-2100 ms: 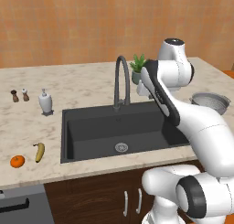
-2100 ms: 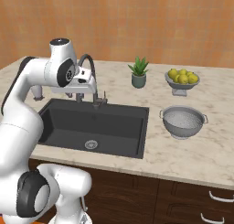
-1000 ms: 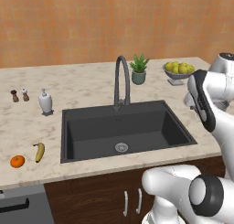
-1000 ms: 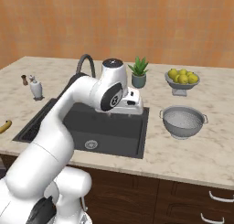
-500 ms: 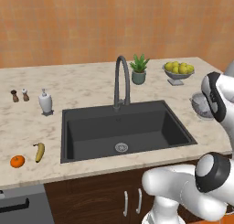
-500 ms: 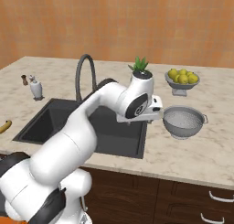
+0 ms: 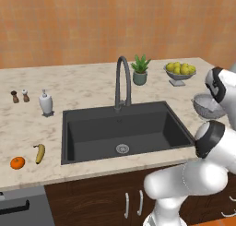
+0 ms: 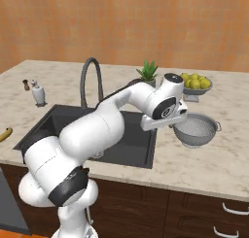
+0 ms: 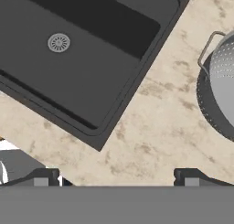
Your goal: Put the colander in the sink, put the banana, orange in the colander, and turn on the sink faucet and pour water over the colander.
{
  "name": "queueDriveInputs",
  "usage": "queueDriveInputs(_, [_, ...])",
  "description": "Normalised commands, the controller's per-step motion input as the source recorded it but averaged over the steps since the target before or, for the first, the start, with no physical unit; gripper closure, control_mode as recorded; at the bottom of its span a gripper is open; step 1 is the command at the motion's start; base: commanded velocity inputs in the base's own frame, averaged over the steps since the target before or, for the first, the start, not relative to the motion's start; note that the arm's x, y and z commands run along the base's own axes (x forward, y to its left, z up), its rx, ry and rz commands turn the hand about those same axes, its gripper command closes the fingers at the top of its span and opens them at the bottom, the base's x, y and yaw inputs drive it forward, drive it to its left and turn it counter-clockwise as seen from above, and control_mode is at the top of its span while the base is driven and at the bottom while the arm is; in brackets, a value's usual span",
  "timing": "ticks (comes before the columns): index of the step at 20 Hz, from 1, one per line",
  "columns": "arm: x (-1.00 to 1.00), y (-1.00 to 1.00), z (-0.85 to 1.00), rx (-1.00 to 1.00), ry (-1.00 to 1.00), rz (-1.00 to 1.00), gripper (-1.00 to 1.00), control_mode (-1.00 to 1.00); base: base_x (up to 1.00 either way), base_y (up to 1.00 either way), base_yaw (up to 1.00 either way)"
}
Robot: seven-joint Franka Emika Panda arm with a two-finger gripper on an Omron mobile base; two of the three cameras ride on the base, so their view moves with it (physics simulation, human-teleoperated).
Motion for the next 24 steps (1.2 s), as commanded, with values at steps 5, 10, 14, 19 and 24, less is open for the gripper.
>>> queueDriveInputs(5, [0.70,-0.24,-0.28,-0.11,0.13,0.06,-1.00,-1.00,0.00,0.00,0.00])
queueDriveInputs(10, [0.35,-0.49,-0.23,-0.04,0.07,0.01,-1.00,-1.00,0.00,0.00,0.00])
queueDriveInputs(14, [0.09,-0.35,-0.26,-0.02,0.00,0.01,-1.00,-1.00,0.00,0.00,0.00])
queueDriveInputs(19, [0.03,-0.04,-0.46,-0.14,0.00,0.01,-1.00,-1.00,0.00,0.00,0.00])
queueDriveInputs(24, [0.27,-0.02,-0.29,-0.11,0.00,0.03,-1.00,-1.00,0.00,0.00,0.00])
